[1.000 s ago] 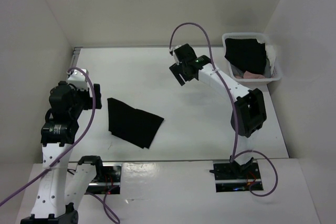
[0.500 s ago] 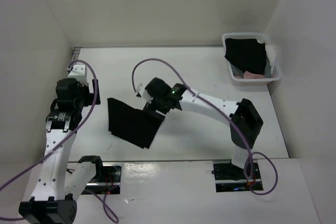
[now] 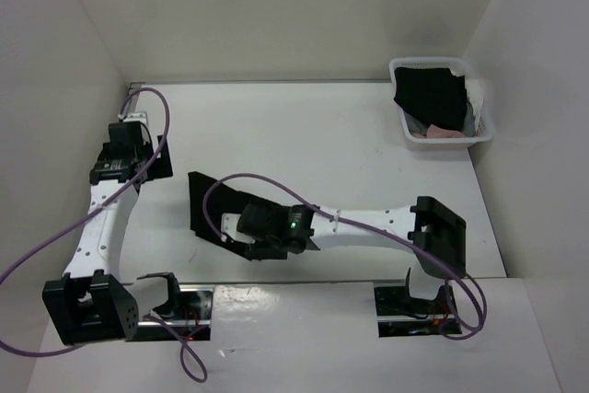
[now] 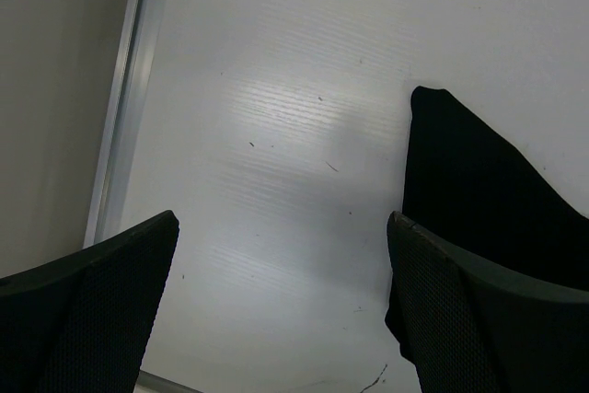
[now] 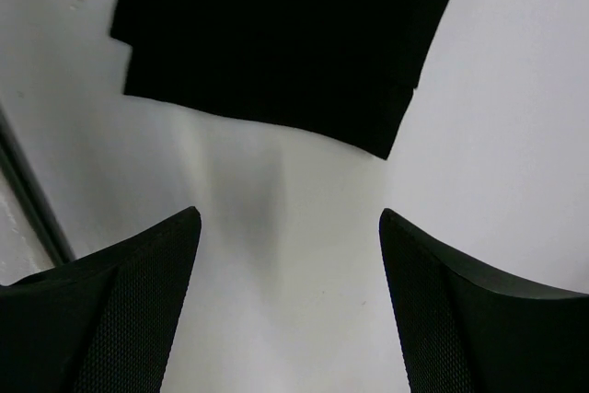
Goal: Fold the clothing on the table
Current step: Flatten the skirt out
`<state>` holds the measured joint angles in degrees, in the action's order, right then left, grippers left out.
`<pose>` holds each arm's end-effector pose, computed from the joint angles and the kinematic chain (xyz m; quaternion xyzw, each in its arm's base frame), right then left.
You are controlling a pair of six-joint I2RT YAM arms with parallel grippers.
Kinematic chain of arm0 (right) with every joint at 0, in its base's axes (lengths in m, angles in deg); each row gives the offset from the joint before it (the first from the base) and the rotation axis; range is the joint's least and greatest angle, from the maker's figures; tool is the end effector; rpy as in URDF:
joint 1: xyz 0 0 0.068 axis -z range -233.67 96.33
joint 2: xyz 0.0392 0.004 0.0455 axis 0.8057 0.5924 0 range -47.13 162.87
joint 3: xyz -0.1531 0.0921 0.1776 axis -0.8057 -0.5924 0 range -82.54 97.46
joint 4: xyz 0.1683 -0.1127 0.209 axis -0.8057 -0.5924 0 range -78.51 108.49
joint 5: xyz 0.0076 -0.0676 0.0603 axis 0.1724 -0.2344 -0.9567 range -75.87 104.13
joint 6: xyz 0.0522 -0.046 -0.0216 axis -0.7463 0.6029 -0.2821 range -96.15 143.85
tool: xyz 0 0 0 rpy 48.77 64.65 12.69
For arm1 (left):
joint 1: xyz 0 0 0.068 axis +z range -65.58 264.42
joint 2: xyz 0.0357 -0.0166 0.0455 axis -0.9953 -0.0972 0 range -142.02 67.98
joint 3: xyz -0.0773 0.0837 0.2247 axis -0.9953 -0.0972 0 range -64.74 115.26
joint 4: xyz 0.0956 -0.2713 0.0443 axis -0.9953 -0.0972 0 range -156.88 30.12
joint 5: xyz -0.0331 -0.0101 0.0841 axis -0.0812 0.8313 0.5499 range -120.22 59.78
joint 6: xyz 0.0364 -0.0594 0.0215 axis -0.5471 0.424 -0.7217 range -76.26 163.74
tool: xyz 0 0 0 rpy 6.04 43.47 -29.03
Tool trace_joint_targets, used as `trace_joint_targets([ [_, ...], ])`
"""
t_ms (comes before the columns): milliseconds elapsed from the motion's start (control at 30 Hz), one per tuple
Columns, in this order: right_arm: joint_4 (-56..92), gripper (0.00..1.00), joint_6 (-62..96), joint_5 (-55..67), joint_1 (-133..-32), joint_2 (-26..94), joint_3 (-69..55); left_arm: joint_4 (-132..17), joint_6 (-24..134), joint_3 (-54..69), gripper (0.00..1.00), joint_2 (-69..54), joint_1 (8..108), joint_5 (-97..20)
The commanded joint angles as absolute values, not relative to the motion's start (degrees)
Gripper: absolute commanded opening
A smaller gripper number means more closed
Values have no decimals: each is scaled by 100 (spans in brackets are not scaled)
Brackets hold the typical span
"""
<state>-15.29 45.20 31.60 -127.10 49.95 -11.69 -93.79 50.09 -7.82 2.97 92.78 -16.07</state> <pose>0.1287 0.3688 0.1716 -0.6760 0.6754 -0.0195 0.2941 0.2931 0.0579 0.2649 -0.1658 0.8927 0.1195 0.4016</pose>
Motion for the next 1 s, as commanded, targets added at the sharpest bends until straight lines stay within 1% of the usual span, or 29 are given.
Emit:
trace_joint_targets([
  [0,-894,83,4696,3645,-13144,4761,-1275,-9319,5129,-524,100,339,9426,-1782],
  [67,-674,83,4758,3925,-13373,4822,-1415,-9319,5077,-524,100,207,9479,-1870],
  [133,-507,83,4899,4171,-13795,4998,-1503,-9319,5077,-524,100,154,9540,-2011],
  [167,-263,83,5047,4538,-14118,5234,-1582,-9371,5077,-524,100,32,9541,-2011],
  [700,302,83,5048,4357,-14174,5789,-1697,-9372,5024,-524,100,84,9541,-2073],
  [867,302,82,4996,4190,-14174,5842,-1697,-9372,5024,-524,100,136,9541,-2073],
  [967,302,79,4943,4050,-14174,5895,-1697,-9372,5024,-524,100,136,9541,-2073],
])
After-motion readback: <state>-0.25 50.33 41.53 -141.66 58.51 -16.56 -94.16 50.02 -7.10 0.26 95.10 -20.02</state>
